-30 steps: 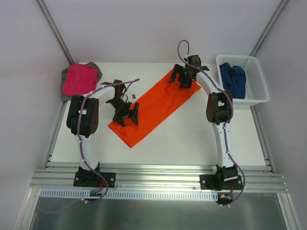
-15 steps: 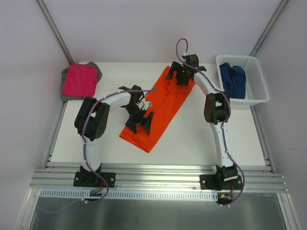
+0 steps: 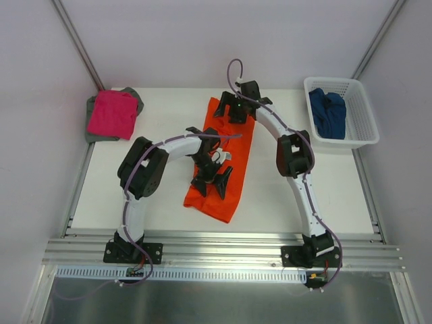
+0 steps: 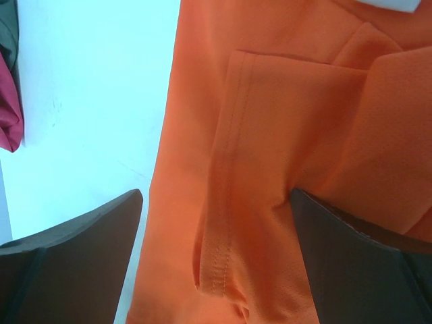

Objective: Fold and stack the t-shirts
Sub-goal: Fold the tshirt

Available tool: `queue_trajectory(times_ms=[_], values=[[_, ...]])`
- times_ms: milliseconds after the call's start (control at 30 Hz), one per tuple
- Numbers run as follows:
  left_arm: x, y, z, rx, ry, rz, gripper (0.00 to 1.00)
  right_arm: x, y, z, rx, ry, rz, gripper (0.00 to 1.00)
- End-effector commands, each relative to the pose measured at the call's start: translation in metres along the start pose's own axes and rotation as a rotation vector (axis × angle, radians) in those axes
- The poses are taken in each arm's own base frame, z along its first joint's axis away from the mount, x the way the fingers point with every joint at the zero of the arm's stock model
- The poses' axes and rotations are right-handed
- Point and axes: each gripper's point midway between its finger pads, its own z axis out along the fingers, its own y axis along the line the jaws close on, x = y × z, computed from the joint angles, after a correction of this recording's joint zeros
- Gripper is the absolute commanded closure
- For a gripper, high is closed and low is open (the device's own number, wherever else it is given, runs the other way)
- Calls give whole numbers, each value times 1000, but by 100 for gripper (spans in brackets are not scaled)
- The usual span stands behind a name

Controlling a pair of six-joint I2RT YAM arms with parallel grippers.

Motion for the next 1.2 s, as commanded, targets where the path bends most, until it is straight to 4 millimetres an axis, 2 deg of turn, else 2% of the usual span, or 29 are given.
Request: queue_trajectory(times_ms=[0, 267, 533, 800, 1000, 1167], values=[[-4, -4, 18, 9, 16, 35, 1, -6, 18, -1, -47, -13, -1, 4], [13, -7, 15, 16, 15, 21, 1, -14, -5, -1, -12, -30, -2, 4], [28, -15, 17, 31, 25, 35, 1, -21, -7, 4, -8, -56, -12, 4], [21, -23, 30, 41, 52, 50, 1, -14, -7, 12, -24, -41, -8, 4], [13, -37, 45, 50, 76, 79, 1, -9, 0, 19, -52, -34, 7, 4], [14, -48, 53, 51, 95, 107, 1, -7, 7, 20, -69, -30, 4, 4]])
